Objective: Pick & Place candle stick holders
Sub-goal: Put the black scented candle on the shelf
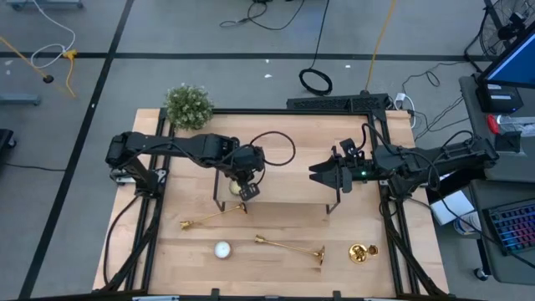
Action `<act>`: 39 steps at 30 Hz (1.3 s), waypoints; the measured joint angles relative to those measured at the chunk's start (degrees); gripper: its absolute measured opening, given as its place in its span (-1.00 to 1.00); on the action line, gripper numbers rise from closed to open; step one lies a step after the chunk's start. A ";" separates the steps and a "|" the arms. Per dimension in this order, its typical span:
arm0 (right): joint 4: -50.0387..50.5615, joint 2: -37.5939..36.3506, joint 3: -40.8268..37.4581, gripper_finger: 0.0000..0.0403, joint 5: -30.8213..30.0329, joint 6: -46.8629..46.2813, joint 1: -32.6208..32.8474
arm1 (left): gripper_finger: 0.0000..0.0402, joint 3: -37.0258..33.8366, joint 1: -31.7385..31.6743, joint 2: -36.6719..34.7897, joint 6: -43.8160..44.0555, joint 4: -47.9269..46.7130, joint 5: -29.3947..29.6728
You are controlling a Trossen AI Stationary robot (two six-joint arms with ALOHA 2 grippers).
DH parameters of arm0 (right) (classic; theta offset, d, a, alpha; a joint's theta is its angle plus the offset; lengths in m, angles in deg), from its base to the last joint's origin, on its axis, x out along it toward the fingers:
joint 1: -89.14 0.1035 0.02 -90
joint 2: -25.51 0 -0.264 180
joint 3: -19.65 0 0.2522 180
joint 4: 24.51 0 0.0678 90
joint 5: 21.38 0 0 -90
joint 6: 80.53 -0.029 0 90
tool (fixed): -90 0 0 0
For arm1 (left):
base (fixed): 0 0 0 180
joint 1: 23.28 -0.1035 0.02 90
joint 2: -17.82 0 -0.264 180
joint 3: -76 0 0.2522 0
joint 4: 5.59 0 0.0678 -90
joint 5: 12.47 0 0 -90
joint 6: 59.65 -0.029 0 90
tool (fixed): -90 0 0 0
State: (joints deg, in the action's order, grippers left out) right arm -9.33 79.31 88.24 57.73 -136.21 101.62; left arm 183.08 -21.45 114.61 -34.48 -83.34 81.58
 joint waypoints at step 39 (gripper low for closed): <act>0.03 0.00 0.00 0.77 0.19 0.01 0.00 | -1.00 -0.02 1.15 0.00 0.58 -5.09 -1.12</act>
State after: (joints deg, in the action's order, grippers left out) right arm -9.30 79.31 88.24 57.92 -136.19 101.62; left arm 183.06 -20.30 114.61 -33.90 -88.44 80.46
